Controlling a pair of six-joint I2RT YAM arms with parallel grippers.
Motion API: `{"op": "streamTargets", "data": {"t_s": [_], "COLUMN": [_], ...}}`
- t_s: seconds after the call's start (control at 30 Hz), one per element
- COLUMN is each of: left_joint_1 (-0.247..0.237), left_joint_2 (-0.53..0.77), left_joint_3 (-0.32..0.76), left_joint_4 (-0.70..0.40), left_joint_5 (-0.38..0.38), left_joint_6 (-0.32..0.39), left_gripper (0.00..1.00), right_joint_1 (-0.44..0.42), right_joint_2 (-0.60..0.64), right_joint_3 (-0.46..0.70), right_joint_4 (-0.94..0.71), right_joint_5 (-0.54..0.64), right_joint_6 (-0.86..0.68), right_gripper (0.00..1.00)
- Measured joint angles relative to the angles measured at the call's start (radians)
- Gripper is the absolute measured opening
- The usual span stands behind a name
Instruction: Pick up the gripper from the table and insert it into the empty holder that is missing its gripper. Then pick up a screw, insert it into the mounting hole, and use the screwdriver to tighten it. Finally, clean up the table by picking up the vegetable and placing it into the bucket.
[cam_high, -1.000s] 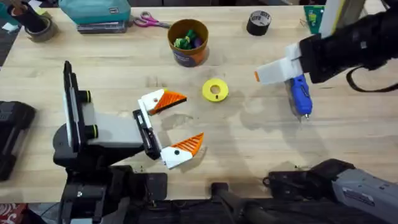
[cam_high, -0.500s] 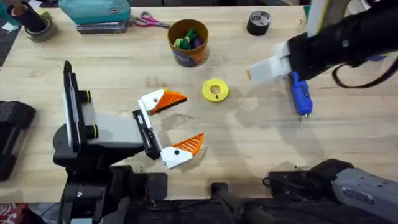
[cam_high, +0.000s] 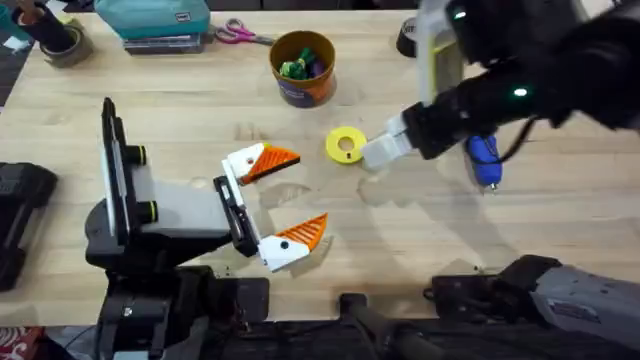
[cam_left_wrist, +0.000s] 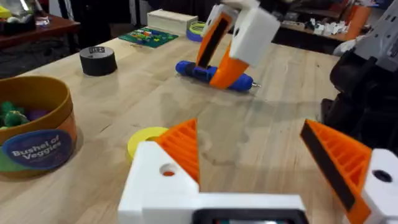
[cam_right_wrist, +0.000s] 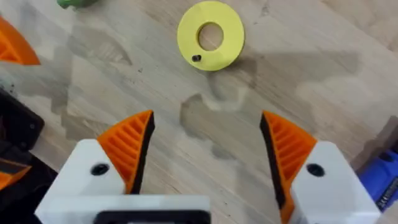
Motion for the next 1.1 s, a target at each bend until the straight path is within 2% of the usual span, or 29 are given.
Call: {"op": "streamTargets", "data": {"t_s": [0.2,0.37,0.5,0.6,0.77,1.1], "left_joint_1": [0.0,0.0,0.0,0.0,0.0,0.0], "left_joint_2": [0.0,0.0,0.0,0.0,0.0,0.0], "left_joint_3": [0.0,0.0,0.0,0.0,0.0,0.0], "left_joint_4": [0.0,0.0,0.0,0.0,0.0,0.0], "left_joint_5": [0.0,0.0,0.0,0.0,0.0,0.0], "left_joint_6": [0.0,0.0,0.0,0.0,0.0,0.0], "left_gripper": [0.986,0.985,0.986,0.986,0.986,0.986], "right_joint_1": [0.01,0.019,0.039,0.045,0.046,0.098], "right_joint_2": [0.099,0.127,0.128,0.128,0.128,0.223], "right_joint_3": [-0.003,-0.009,-0.069,-0.115,-0.15,-0.15], "right_joint_4": [0.032,0.062,0.155,0.162,0.175,0.214], "right_joint_5": [0.0,0.0,0.0,0.0,0.039,0.113], "right_joint_6": [0.0,0.001,0.031,0.056,0.073,0.098], "right_gripper": [0.994,0.993,0.997,0.997,0.997,0.997]}}
